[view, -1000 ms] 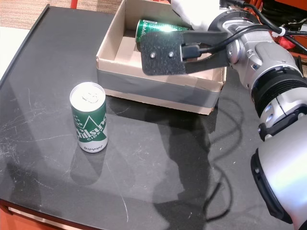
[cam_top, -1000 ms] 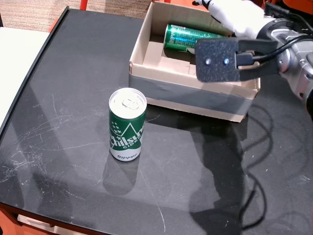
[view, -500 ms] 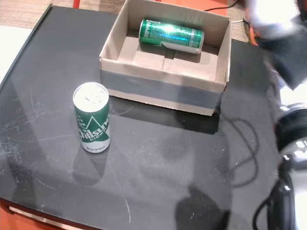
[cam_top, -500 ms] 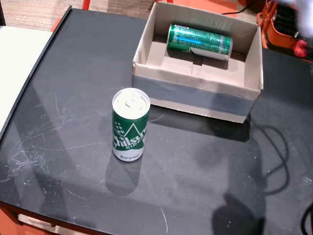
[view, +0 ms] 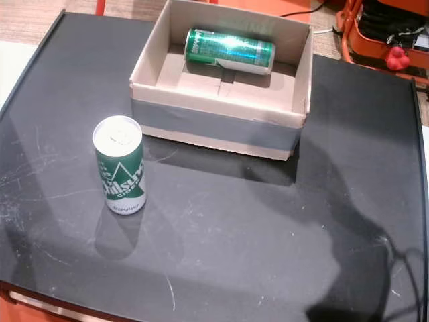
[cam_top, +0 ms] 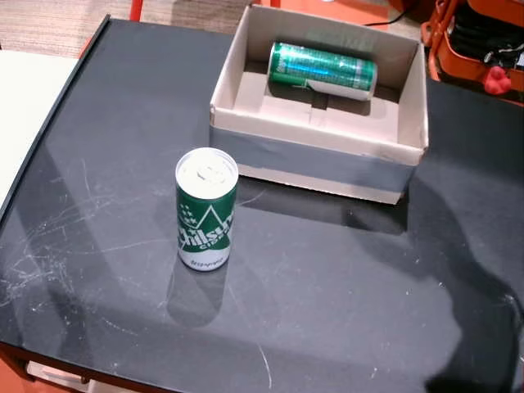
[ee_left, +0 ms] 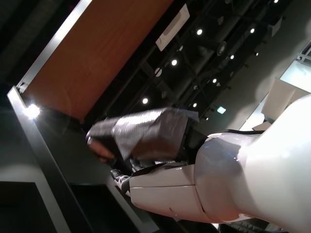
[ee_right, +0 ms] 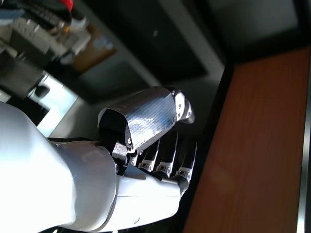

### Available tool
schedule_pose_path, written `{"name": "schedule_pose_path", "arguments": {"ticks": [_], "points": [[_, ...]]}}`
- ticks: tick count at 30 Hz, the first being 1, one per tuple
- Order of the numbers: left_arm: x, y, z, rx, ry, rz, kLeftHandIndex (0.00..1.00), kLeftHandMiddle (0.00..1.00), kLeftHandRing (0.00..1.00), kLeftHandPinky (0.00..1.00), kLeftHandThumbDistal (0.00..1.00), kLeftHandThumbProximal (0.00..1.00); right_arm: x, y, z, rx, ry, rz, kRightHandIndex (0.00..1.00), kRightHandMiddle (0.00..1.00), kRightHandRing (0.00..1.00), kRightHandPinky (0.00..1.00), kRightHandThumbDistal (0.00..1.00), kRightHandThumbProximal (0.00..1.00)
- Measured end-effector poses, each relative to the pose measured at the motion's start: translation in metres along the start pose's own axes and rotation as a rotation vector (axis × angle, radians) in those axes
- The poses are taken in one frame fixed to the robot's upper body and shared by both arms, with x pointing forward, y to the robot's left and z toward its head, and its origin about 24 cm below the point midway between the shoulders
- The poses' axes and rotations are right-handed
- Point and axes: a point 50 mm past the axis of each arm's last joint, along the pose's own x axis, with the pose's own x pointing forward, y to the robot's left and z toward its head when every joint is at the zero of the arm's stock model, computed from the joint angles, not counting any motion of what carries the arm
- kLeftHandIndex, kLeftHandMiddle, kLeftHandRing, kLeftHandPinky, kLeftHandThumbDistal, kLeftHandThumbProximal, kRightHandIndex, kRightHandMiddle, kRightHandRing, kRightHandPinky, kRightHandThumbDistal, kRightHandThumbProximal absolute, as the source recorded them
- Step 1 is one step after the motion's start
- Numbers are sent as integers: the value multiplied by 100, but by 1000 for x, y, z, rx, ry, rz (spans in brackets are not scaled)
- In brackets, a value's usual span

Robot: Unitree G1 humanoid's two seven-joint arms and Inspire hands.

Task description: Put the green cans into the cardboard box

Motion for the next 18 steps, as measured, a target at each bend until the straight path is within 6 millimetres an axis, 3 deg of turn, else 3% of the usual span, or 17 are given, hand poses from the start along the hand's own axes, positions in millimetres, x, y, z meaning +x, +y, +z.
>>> {"name": "schedule_pose_path", "arguments": {"ticks": [1, 3, 5, 10, 18], "points": [[1, 1, 0, 1, -3, -4, 78, 76, 91, 100, 4, 77, -8, 2, 2, 4, 20, -17, 62, 66, 69, 78, 68, 75], [1, 3, 0, 12, -7, -11, 77, 75, 89, 100, 6, 74, -21, 4, 5, 13, 57, -57, 63, 67, 71, 80, 77, 83], [1, 5, -1, 31, 9, -18, 78, 75, 89, 99, 6, 73, -26, 4, 7, 16, 61, -103, 63, 68, 73, 81, 80, 91], [2, 5, -3, 94, 35, -63, 78, 78, 91, 99, 5, 75, -33, 6, 8, 85, 82, -229, 69, 70, 75, 80, 88, 75], [1, 4, -3, 154, 58, -113, 83, 82, 93, 100, 6, 76, -40, 11, 4, 283, 156, -321, 73, 70, 75, 80, 94, 77]]}}
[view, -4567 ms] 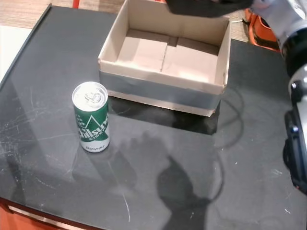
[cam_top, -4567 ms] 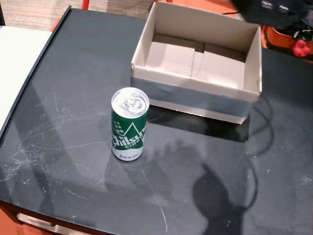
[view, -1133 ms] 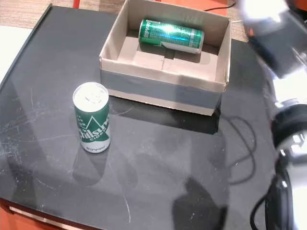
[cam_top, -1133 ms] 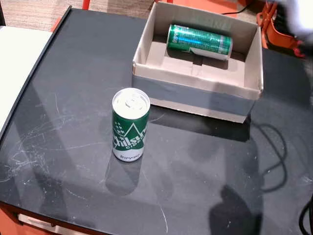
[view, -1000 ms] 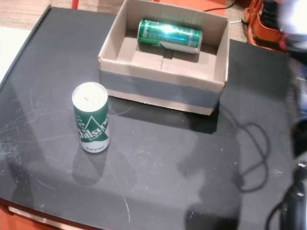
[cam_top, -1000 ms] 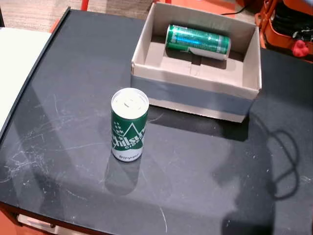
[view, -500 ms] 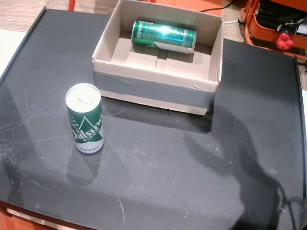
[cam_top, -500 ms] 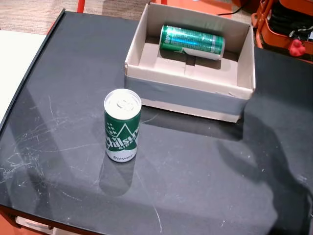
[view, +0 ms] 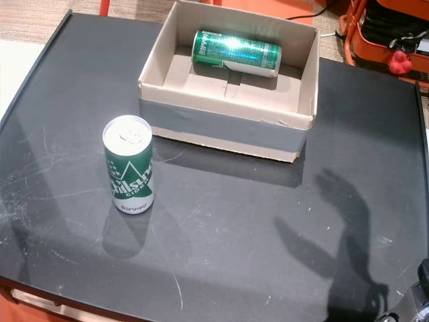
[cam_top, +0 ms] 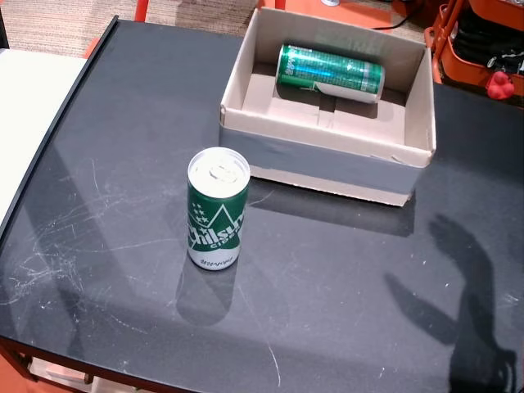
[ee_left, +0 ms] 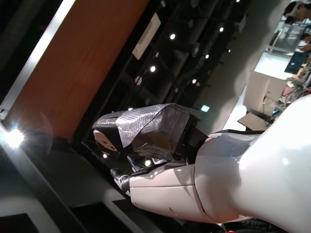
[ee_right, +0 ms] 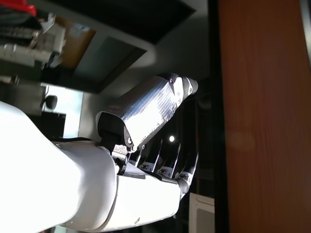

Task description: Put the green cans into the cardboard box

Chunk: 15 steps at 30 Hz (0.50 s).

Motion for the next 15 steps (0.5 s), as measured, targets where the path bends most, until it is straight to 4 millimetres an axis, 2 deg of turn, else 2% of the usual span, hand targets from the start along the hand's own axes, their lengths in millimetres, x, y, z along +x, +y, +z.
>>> {"name": "schedule_pose_path", "arguments": {"ticks": [3, 5, 7, 9, 10, 12, 14, 15], "points": [[0, 2, -2, 2, 4, -14, 86, 84, 94, 100, 10, 73, -2, -2, -1, 32, 9, -5, 75, 71, 75, 80, 93, 76], [1, 3, -3, 26, 5, -27, 87, 85, 94, 100, 22, 65, -3, -3, -2, 48, 12, -7, 76, 71, 75, 80, 95, 73], [2, 4, -4, 119, 8, -44, 93, 91, 96, 100, 31, 57, -4, -3, -3, 65, 15, 3, 75, 71, 74, 79, 95, 72], [7, 6, -9, 206, 11, -77, 96, 95, 99, 100, 54, 51, -4, -3, -3, 76, 10, 9, 76, 71, 74, 79, 94, 73], [11, 8, -12, 236, 21, -98, 96, 94, 99, 100, 55, 47, -4, -4, -3, 76, 6, 9, 76, 71, 74, 79, 95, 74], [26, 12, -22, 307, 71, -163, 94, 92, 97, 100, 42, 47, -3, -4, -4, 76, -4, 10, 76, 71, 74, 79, 95, 75], [47, 10, -32, 382, 99, -245, 90, 89, 92, 99, 58, 44, -1, -2, -5, 78, -18, 5, 76, 71, 74, 79, 95, 76], [59, 7, -39, 396, 101, -284, 90, 89, 91, 97, 61, 42, -1, -2, -5, 77, -24, 5, 76, 71, 74, 79, 97, 76]]}}
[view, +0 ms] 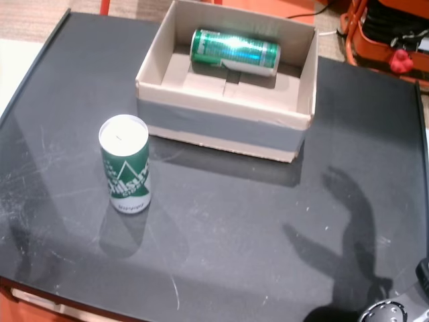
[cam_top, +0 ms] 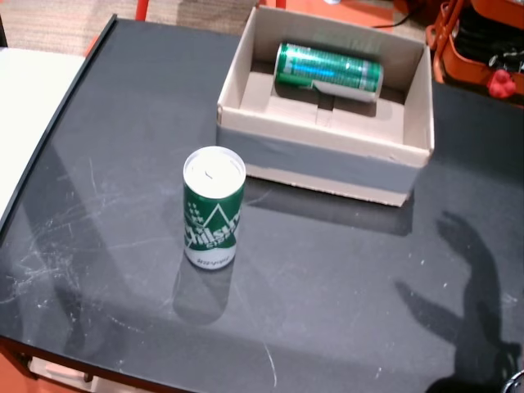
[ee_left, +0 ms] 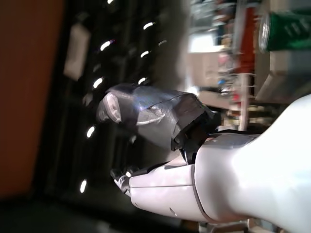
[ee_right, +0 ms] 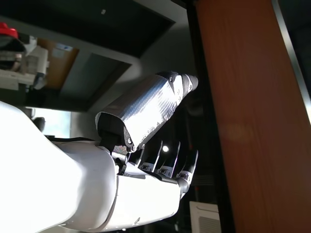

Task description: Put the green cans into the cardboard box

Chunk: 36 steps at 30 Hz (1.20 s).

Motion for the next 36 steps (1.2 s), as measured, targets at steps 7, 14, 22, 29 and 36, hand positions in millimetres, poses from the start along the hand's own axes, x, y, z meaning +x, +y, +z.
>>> {"name": "schedule_pose_path", "arguments": {"ticks": [7, 14, 22, 29, 36], "points": [[62, -13, -15, 74, -19, -241, 94, 96, 95, 93, 93, 37, -3, 2, -2, 5, 9, -4, 74, 70, 74, 78, 97, 76], [82, -26, -24, 64, 22, -435, 96, 97, 95, 93, 98, 36, -1, 6, -4, -1, 5, 8, 72, 69, 72, 80, 98, 80], [84, -30, -27, 67, 8, -465, 100, 100, 99, 92, 98, 31, -5, 6, -8, -3, 50, 45, 68, 67, 70, 79, 100, 84], [96, -38, -28, 73, 13, -504, 100, 100, 99, 95, 97, 42, -7, 4, -9, -18, 62, 48, 67, 66, 69, 78, 100, 86], [108, -50, -31, 102, 9, -538, 100, 100, 99, 96, 100, 34, -5, 6, -14, 3, 72, 83, 66, 66, 69, 78, 100, 85]]}}
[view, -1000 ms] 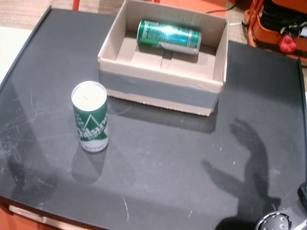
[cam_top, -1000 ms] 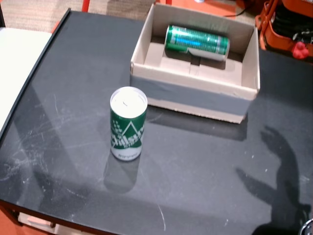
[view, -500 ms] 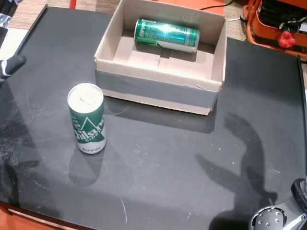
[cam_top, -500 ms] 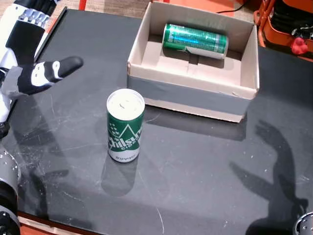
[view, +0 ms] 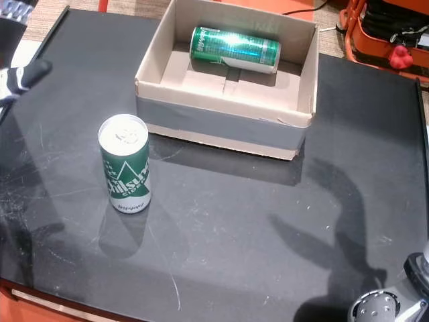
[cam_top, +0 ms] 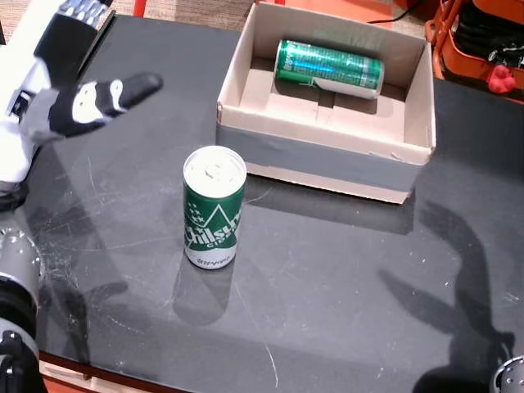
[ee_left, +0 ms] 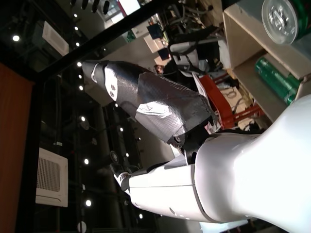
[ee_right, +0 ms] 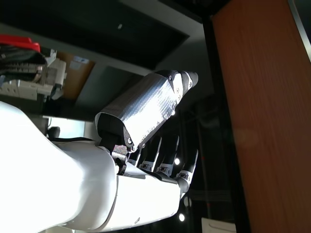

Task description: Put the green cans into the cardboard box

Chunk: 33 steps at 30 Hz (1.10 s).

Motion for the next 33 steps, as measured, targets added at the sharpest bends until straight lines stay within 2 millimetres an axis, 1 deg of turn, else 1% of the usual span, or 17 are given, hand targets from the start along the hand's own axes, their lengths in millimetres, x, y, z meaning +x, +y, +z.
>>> {"name": "schedule_pose_path", "arguments": {"ticks": [4, 5, 7, 8, 10, 15, 16, 19, 21, 24, 27, 30, 33], "points": [[10, -10, -11, -88, 73, -79, 100, 100, 100, 98, 100, 29, 1, -1, 0, -3, -2, 3, 67, 66, 69, 78, 100, 87], [12, -13, -15, -120, 103, -101, 100, 100, 100, 100, 99, 29, 0, -1, 0, -6, -2, 5, 67, 66, 70, 79, 99, 86], [14, -19, -21, -164, 151, -146, 100, 100, 100, 100, 100, 28, 0, -2, 0, -10, -4, 8, 67, 66, 70, 79, 98, 85], [14, -21, -23, -175, 166, -161, 100, 100, 100, 100, 100, 29, 0, -2, 1, -11, -4, 11, 66, 66, 70, 79, 97, 85], [15, -25, -24, -182, 186, -188, 100, 100, 100, 100, 100, 31, 0, -3, 1, -14, -5, 9, 66, 66, 70, 79, 100, 85], [18, -32, -27, -163, 227, -241, 100, 100, 100, 100, 100, 35, -1, -3, 0, -5, 1, 4, 66, 66, 69, 79, 100, 85], [18, -33, -28, -161, 232, -246, 100, 100, 100, 100, 100, 35, -1, -3, 0, -5, 2, 3, 66, 66, 69, 78, 100, 85], [17, -37, -31, -167, 258, -268, 100, 100, 100, 100, 100, 33, -1, -3, 0, -6, 2, -2, 66, 66, 70, 79, 100, 86], [15, -39, -32, -171, 273, -285, 100, 100, 100, 100, 100, 35, -1, -4, 0, -7, 2, -3, 66, 67, 71, 79, 98, 85], [10, -43, -34, -177, 292, -294, 100, 100, 100, 100, 100, 37, -1, -4, 0, -7, 2, 0, 67, 67, 71, 79, 100, 85], [5, -45, -36, -182, 307, -289, 100, 100, 100, 100, 100, 36, -1, -4, -1, 7, 12, 7, 68, 67, 71, 79, 100, 85], [4, -46, -37, -185, 312, -293, 100, 100, 100, 100, 100, 37, -1, -4, -1, 10, 15, 12, 67, 67, 71, 79, 97, 84], [-1, -48, -38, -193, 326, -303, 100, 100, 100, 100, 100, 37, -2, -5, -1, 9, 17, 20, 67, 67, 71, 80, 99, 84]]}}
